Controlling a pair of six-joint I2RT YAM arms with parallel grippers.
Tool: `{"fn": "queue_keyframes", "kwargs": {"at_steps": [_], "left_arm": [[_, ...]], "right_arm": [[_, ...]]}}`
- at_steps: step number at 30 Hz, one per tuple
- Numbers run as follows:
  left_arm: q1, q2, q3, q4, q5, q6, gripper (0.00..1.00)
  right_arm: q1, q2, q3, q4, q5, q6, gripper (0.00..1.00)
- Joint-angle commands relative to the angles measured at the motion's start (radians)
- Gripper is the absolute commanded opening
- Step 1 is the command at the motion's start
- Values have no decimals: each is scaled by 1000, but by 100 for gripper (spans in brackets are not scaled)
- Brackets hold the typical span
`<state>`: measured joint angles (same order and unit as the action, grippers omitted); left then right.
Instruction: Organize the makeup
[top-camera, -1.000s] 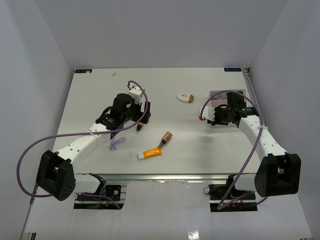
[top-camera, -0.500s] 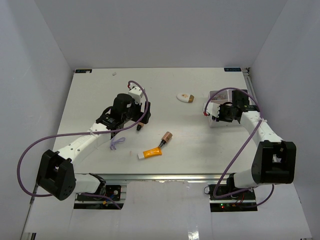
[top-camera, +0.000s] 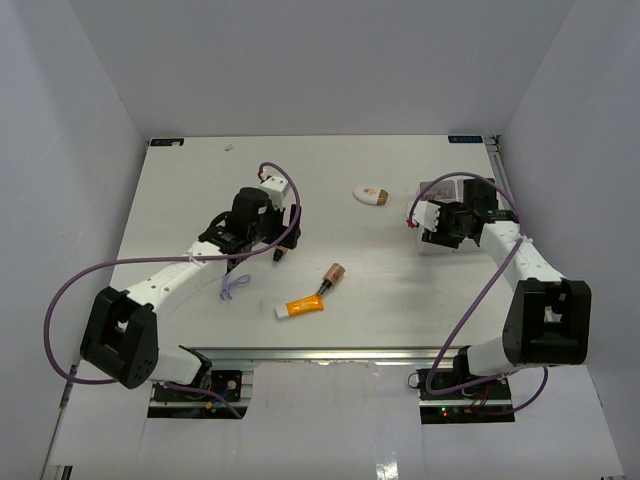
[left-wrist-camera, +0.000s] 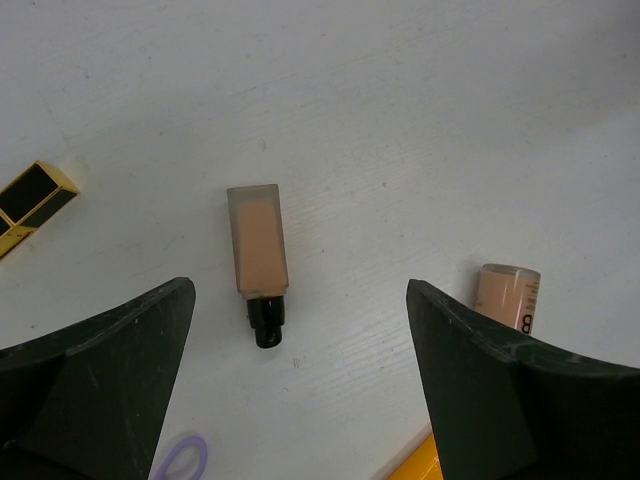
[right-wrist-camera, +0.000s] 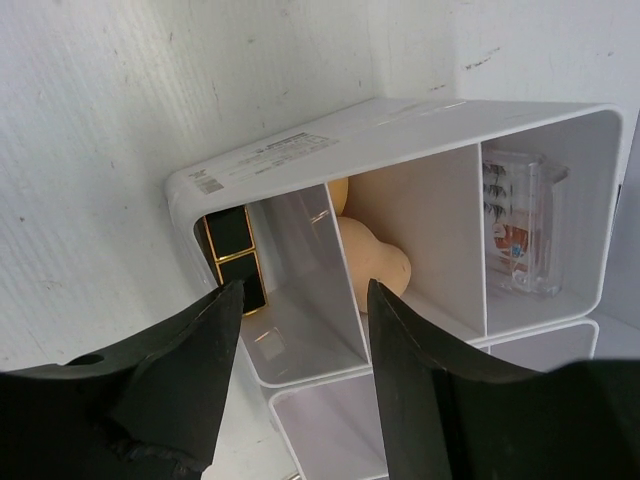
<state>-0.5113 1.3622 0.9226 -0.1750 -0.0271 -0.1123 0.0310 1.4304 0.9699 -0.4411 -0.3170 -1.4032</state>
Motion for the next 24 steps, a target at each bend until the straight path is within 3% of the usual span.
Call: {"fn": "queue_keyframes", "kwargs": {"at_steps": [1,6,9,12,14,17,19,21,23,24], "left_arm": [[32,22,23,1,-23,-37,98],[160,81,65,-14,27,-178,98],[292,138,112,-67,46,-374,98],[351,224,217,-218,-122,-560,98],[358,272,301,-287,-203,-575,98],[364,318,373,-293,-242,-501,98],[364,345,404,-244,-129,-279,98],[364,355,419,-228,69,-51,98],[366,345,407,-223,107,176,98],[366,341,402,-213,104,218,98]], "right_arm": [[-8,-95,14,2,-96,148,60],[-9,-235,36,-105,-354,434,66],[-8,-283,-10,-128,-599,544,68],[-9,-310,-87,-85,-723,613,69],[-7,-328,-99,-72,-736,624,70],[-8,-370,-123,-67,-735,598,74],[-9,-384,-143,-70,-741,578,74],[-13,-393,-148,-70,-740,564,74],[-15,-405,-151,-72,-743,561,75],[-19,-411,-152,-73,-748,559,75]]}}
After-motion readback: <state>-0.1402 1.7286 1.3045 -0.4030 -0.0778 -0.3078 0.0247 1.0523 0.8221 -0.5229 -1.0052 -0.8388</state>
